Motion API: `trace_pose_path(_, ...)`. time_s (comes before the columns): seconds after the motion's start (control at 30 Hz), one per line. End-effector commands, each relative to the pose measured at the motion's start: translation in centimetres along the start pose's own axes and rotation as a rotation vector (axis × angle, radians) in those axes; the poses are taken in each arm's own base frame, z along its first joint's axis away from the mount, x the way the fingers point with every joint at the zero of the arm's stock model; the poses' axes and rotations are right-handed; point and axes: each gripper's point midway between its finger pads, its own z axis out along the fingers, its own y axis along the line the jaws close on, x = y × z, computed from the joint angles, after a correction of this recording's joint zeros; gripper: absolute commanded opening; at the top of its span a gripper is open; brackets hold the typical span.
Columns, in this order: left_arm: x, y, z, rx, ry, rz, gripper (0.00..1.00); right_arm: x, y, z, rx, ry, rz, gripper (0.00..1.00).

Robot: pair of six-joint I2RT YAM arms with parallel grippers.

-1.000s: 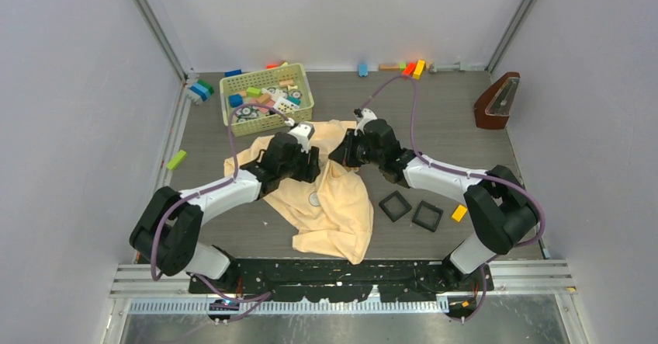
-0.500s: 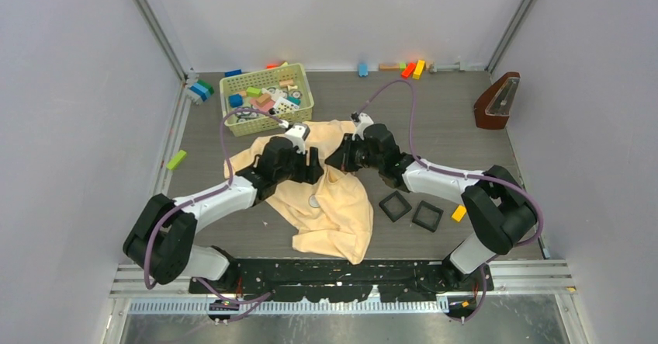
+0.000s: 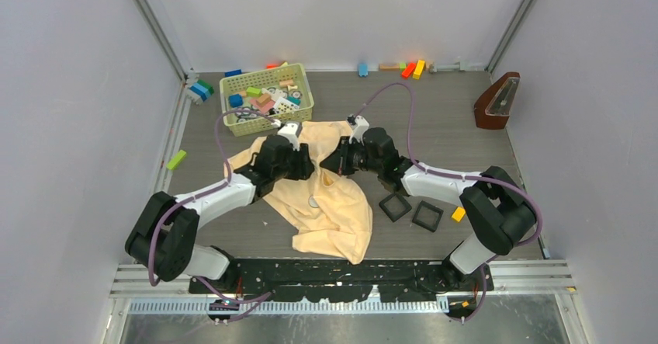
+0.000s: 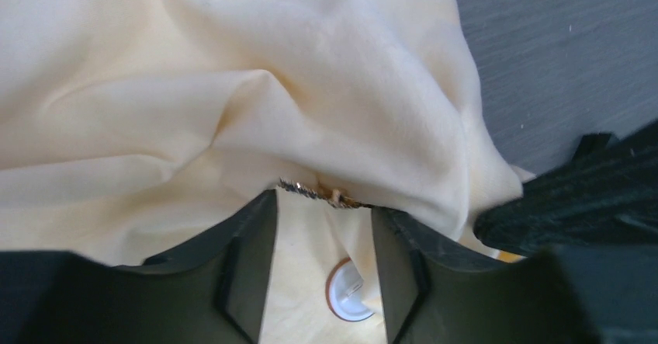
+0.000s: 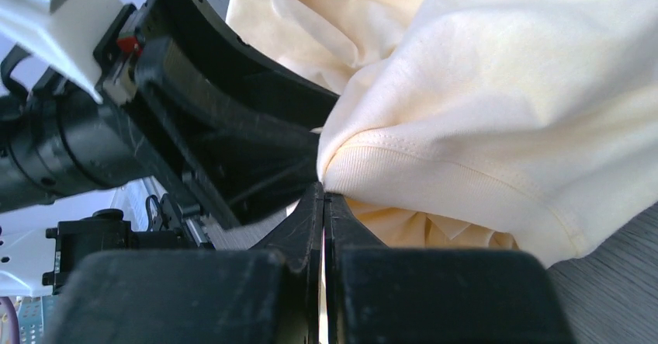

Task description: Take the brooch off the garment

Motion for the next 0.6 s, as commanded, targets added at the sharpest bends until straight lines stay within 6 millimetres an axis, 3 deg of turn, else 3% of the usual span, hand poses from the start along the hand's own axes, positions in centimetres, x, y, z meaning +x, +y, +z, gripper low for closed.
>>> trace_pose_path(0.0, -1.8, 1.5, -0.3, -0.020, -0.050, -0.097, 0.42, -1.8, 1.5, 0.0, -0.048, -0.079, -0.048, 0.01)
trace_pose_path(0.2, -2.0, 2.2, -0.8, -0.037, -0.063, -0.113, 0.25, -2.0, -0.5, 0.1, 0.056, -0.096, -0.034, 0.01)
trace_pose_path(0.57, -1.8, 1.1, -0.4, 0.023, -0.029, -0.095, 0.07, -1.7, -1.0, 0.5, 0.077, -0.078, -0.026, 0.01)
